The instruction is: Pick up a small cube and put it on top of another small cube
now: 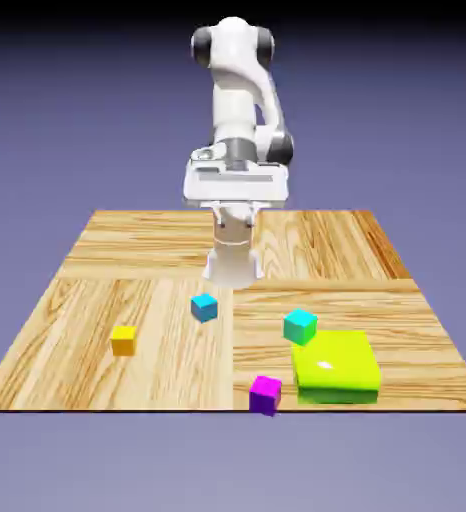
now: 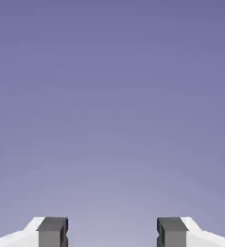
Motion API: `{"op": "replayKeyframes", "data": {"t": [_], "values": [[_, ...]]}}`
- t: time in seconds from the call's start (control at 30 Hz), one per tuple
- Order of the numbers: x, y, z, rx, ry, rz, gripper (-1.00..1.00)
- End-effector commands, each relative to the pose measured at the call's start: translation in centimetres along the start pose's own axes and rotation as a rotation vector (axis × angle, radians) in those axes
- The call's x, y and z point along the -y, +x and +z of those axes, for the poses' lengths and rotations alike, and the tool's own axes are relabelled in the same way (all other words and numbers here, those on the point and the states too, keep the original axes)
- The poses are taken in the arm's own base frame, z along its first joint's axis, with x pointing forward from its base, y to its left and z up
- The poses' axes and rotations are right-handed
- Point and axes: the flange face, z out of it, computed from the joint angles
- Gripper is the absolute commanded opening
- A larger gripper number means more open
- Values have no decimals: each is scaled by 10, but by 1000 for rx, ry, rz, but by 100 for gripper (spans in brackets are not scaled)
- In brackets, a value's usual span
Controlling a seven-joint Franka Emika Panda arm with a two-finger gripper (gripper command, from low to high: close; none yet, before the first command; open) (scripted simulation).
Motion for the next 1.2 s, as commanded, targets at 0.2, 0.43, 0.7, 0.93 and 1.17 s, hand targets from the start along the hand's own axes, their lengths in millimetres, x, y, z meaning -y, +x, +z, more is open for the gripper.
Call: {"op": "replayKeyframes", "data": {"t": [0.2,0.43,0.7,0.93,1.17], "values": [[-45,27,79,236,-228,6,0],[-110,42,150,474,-451,9,0],[-201,49,208,740,-702,16,0],[-281,53,234,963,-918,33,0],[-338,17,256,1025,-980,40,0]]}}
